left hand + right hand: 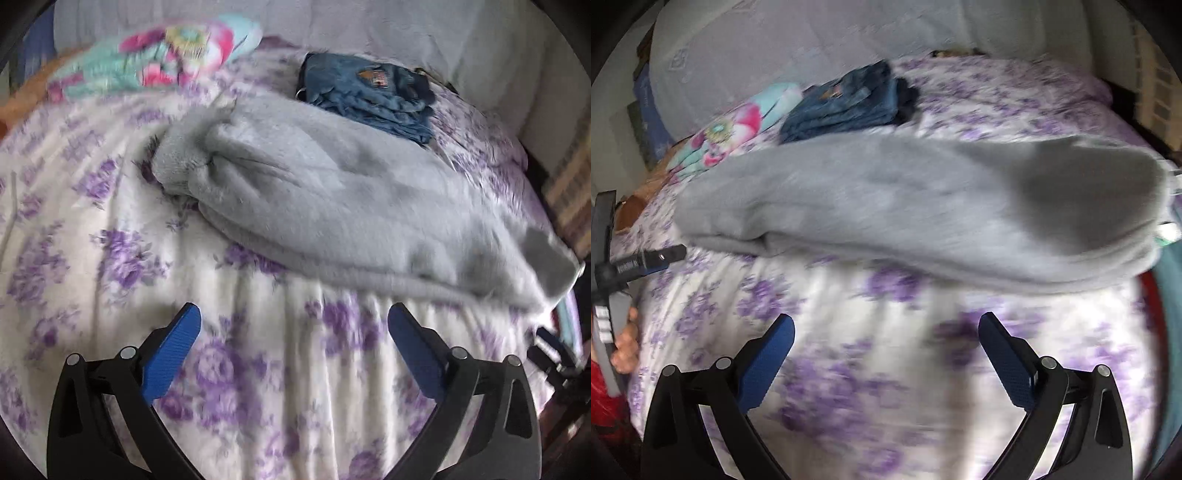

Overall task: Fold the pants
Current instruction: 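Grasp the folded grey sweatpants with both grippers and lift to unfold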

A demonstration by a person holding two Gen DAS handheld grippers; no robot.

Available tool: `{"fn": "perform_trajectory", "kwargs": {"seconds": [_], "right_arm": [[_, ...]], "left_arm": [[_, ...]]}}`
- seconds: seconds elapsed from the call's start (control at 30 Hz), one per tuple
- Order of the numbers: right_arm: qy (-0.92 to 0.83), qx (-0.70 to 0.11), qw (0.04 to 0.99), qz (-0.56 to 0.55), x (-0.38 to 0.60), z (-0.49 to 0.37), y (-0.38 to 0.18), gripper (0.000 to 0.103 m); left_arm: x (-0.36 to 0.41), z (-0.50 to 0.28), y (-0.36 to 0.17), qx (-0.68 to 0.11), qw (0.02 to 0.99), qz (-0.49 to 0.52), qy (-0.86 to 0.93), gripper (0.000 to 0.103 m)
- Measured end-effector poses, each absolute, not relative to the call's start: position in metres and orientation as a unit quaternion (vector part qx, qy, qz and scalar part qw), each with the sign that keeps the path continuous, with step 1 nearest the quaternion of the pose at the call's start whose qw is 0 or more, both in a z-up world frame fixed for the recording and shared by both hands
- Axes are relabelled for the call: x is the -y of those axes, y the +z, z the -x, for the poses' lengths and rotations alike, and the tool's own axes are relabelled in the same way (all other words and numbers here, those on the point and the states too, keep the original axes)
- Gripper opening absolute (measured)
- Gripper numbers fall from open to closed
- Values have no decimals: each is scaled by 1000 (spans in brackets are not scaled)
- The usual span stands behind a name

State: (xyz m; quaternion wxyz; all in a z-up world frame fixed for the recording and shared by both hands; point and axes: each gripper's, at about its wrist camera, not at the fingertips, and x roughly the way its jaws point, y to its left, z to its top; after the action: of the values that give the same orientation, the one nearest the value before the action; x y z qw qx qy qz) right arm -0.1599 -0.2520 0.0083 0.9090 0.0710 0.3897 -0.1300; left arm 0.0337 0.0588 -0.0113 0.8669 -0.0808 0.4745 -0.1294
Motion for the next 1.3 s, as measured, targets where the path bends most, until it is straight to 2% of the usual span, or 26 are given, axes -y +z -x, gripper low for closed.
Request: {"fn": "perform_trajectory", "kwargs": {"seconds": [0.13,0.4,0.5,0.6,0.8,0.83,0.87,0.93,0.97,1.13,1.17,1.2,1.23,1.3], "right_arm": [[-182,-374,906,-75,283,174,23,100],[-232,-348,886,-202,362,207,21,100],[-215,-352,868,-275,389,205,1,100],[-220,-336,871,-282,391,196,2,100],[-193,-302,875,-326,400,164,-2,99],[-183,-295,877,-332,400,161,-1,82],[-170,-290,880,-337,400,159,-2,57],[-168,-295,876,-342,401,160,-6,32],[-165,-293,874,-351,404,161,-10,27],[-156,-284,876,-358,401,160,-12,25],[-157,-283,876,-356,400,160,-12,25],[-156,-281,877,-356,399,159,-11,25],[-156,-280,878,-356,398,159,-11,25],[-157,-279,879,-354,396,158,-10,25]], "left_arm": [[-53,-64,-22,-503,845,146,-111,99],[-24,-75,-23,-490,858,156,4,99],[-26,-67,-21,-490,855,168,-9,99],[-27,-62,-18,-494,851,174,-41,99],[-53,-53,-21,-477,809,326,-112,99],[-56,-54,-23,-476,805,335,-114,99],[-59,-58,-25,-476,801,344,-116,99],[-61,-63,-27,-474,801,348,-114,99],[-61,-70,-27,-471,804,347,-110,99],[-58,-87,-24,-466,810,343,-99,99],[-59,-90,-24,-466,808,348,-99,94],[-62,-91,-24,-465,807,351,-95,86],[-65,-90,-23,-466,807,350,-93,63],[-71,-88,-25,-468,802,355,-107,49]]}}
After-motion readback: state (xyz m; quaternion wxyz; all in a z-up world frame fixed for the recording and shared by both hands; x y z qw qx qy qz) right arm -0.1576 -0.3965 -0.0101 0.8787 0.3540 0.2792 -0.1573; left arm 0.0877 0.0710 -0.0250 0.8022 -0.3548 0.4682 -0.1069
